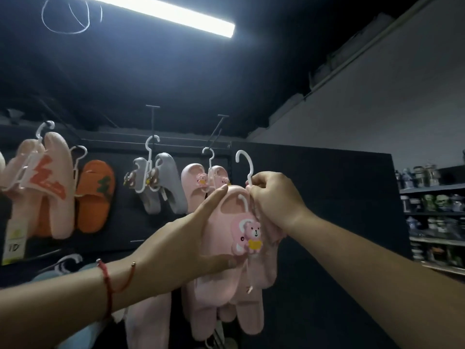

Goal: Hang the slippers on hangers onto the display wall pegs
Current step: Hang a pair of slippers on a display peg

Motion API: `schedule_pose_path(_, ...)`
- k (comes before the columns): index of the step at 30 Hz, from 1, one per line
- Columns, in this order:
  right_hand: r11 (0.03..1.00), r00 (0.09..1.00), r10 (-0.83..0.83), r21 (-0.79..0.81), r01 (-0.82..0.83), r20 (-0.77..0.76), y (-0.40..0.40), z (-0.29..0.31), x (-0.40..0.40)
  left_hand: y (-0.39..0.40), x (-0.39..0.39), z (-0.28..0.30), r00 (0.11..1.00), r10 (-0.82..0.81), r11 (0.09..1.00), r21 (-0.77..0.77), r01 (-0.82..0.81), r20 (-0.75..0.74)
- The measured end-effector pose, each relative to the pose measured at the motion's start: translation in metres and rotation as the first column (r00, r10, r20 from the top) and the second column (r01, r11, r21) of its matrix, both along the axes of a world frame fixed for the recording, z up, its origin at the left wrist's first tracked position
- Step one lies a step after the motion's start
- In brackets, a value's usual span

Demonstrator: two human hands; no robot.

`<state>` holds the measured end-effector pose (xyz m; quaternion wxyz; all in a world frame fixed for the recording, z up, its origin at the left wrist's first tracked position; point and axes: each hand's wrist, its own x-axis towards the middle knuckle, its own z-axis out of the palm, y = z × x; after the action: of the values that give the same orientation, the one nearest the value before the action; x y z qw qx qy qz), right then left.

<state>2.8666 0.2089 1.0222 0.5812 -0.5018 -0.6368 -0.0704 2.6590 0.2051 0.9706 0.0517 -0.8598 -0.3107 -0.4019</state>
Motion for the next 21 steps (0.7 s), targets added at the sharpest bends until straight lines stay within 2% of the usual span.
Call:
schedule_pose_path(5, 1.000, 0.998, 0.022, 0.002, -0.022, 0.059, 0.019, 0.013, 0.015, 0.014, 0.011, 0.012, 0.990, 0.123, 0.989, 0.090, -0.116, -0.075)
schedule_pose_path(10, 1.000, 0.993, -0.002, -0.009, 0.003, 0.114, 0.049, 0.054, 0.011, 0.045, 0.013, 0.043, 0.941, 0.282, 0.955, 0.152, -0.255, -0.189)
schedule_pose_path(14, 0.997, 0.985, -0.083, 0.022, 0.080, 0.152, 0.084, 0.088, 0.002, 0.086, 0.009, 0.068, 0.923, 0.343, 0.922, 0.249, -0.296, -0.174)
schedule_pose_path(21, 0.989, 0.979, -0.137, 0.080, 0.125, 0.154, 0.148, 0.131, -0.008, 0.154, 0.008, 0.105, 0.922, 0.377, 0.887, 0.324, -0.330, -0.090)
